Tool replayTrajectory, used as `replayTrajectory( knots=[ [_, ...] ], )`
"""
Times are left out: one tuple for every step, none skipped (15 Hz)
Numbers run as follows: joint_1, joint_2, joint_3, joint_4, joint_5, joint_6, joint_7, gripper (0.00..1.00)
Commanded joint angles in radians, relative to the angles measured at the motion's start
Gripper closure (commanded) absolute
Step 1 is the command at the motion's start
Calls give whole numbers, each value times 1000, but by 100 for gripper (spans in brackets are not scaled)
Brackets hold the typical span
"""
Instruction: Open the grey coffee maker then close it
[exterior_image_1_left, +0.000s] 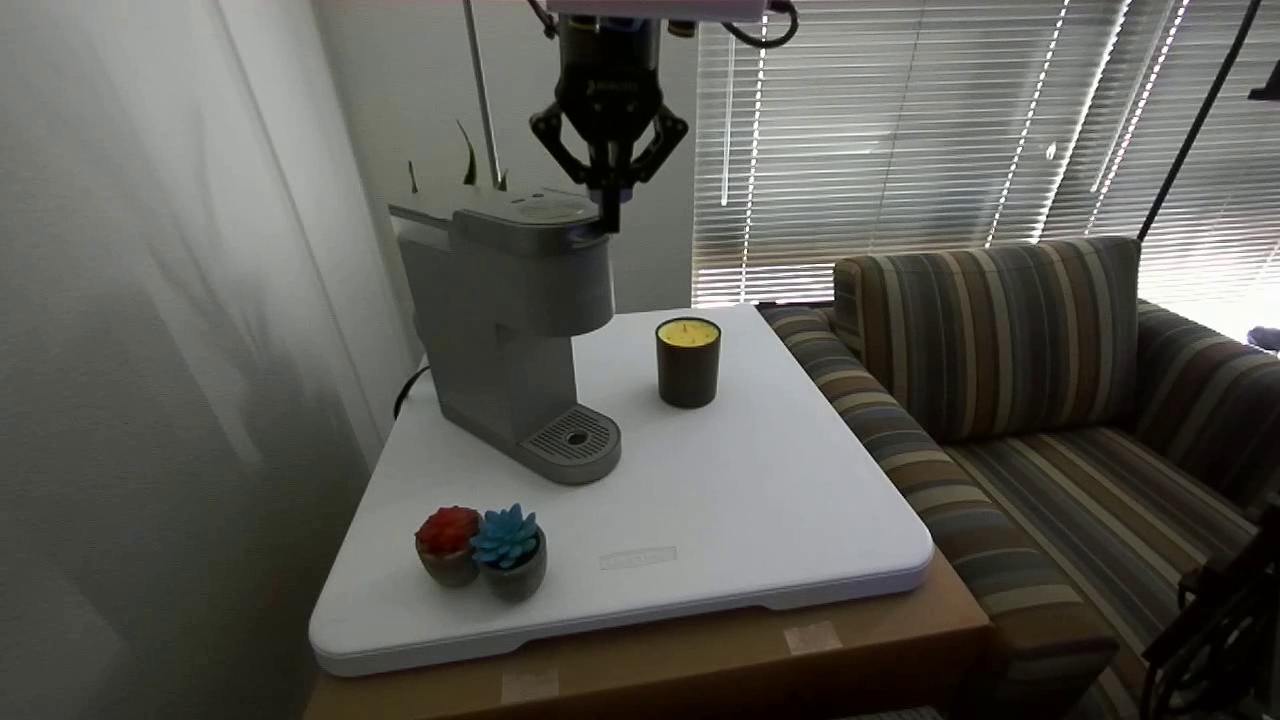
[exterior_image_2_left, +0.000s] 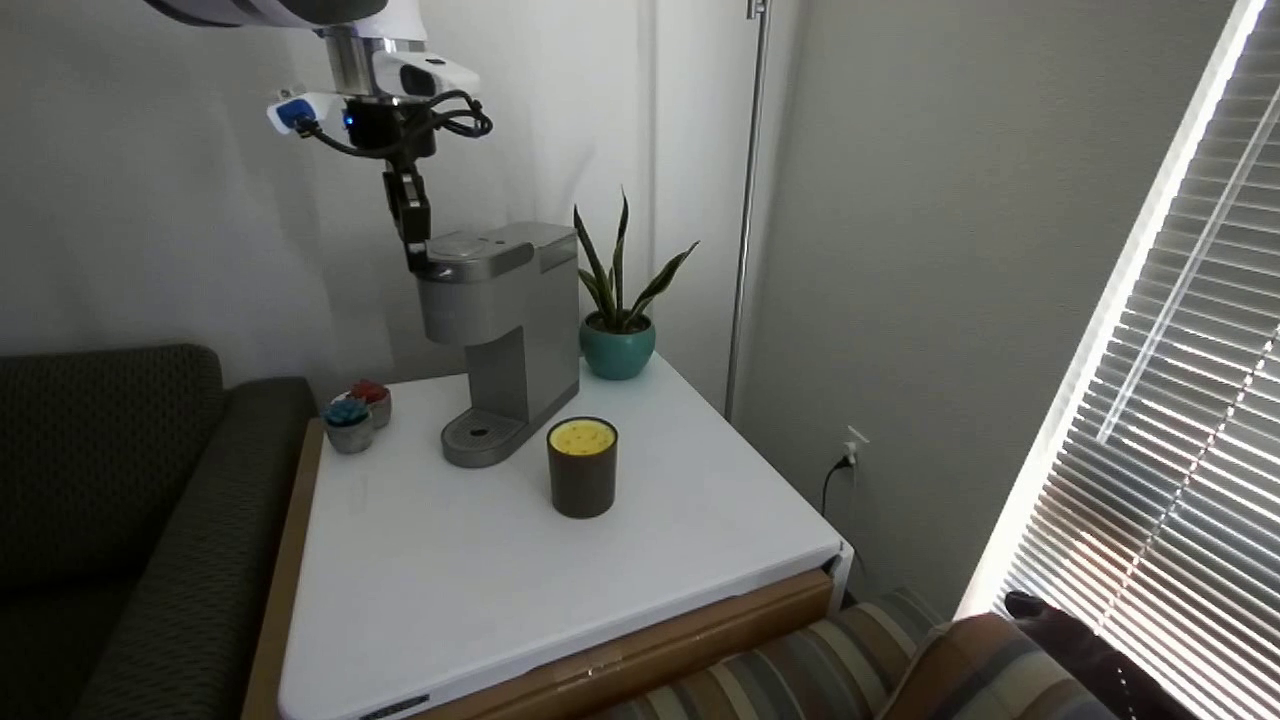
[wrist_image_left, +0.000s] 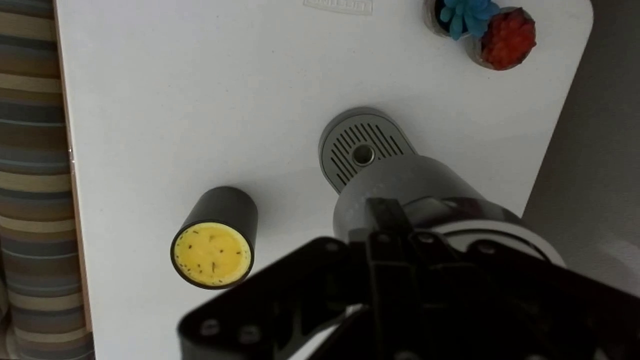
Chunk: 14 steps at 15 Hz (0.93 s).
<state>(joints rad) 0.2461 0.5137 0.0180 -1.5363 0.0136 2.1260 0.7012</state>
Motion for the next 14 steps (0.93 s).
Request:
replayTrajectory(
  knots=[
    [-7,-4,-4,-29,-1,57,2,100],
    [-8,-11,-4,-28,0,44,1,100],
    [-8,-19,-5,-26,-3,20,-3,100],
    [-6,-26,-9,-22,-13,-3,-2,100],
    [-6,-35,-11,-22,-16,-18,-4,100],
    [-5,-44,-14,-23,-25,-25,-4,100],
    [-5,-51,-18,-24,-33,-27,-3,100],
    [-6,-58,-19,-24,-39,-25,-4,100],
    [-6,-65,-21,-24,-47,-27,-3,100],
    [-8,-72,-21,-24,-52,-27,-5,100],
    [-8,-78,-21,-22,-57,-31,-6,100],
    [-11,-84,-19,-21,-57,-34,-12,100],
    [-14,-91,-16,-21,-54,-38,-19,100],
    [-18,-97,-11,-20,-47,-43,-29,100]
  ],
)
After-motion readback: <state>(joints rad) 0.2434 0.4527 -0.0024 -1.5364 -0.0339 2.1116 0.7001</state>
